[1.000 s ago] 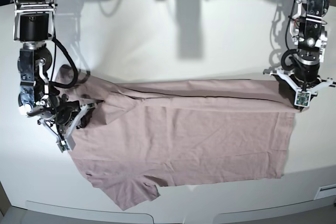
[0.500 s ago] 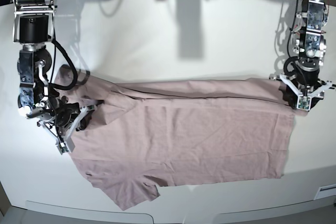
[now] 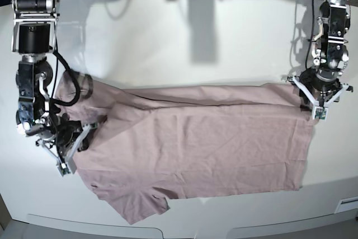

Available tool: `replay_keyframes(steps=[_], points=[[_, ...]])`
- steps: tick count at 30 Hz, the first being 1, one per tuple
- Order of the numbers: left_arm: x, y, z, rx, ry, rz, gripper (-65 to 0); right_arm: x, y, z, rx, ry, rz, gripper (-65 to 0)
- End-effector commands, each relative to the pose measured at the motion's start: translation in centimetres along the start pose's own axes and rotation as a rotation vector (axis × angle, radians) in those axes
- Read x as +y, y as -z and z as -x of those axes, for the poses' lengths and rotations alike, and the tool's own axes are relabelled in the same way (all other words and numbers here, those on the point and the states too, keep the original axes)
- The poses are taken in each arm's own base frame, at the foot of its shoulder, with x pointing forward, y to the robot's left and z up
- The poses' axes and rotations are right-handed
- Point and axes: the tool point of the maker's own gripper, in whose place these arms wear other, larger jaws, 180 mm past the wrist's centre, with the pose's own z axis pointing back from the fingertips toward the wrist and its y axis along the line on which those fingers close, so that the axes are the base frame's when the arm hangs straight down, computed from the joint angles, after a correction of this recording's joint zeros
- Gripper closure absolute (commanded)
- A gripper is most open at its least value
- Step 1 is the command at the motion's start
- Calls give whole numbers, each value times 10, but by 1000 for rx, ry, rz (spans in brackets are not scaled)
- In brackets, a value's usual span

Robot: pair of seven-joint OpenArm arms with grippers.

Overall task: Fold the T-shirt properly
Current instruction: 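Lay the folded shoulder edge down and release both grippers, then grasp the folded fabric near the sleeve with the right gripper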

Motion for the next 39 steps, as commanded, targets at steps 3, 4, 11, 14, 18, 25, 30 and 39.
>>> replay_keyframes(steps=[3,4,11,14,18,25,30,39], points=[[-10,-25,-37,-115,-49,50,-245,-15,-10,-39,-96,-6,29,0],[-17,-31,-39,-133,-67,75,-245,-16,-10,-43,-101,-8,31,0],[-54,-36,1,-128,-131,149,-245,-18,-11,-48,-114,-8,34,0],[-55,-33,2,-136,-98,125,-245,-18,-11,-48,-114,-8,34,0],[-52,-31,-4,-141,-87,116,-245,-19,-11,-51,-129,-2,40,0],[-53,-31,0,-118,-85,118,-245,-30,-14,-61,-188,-37,105,-221],[-53,-31,2,-114,-84,118,-245,-51,-19,-71,-242,-13,223,-316],[-53,-31,1,-116,-85,118,-245,23,-10,-3,76,-41,-181,-315]])
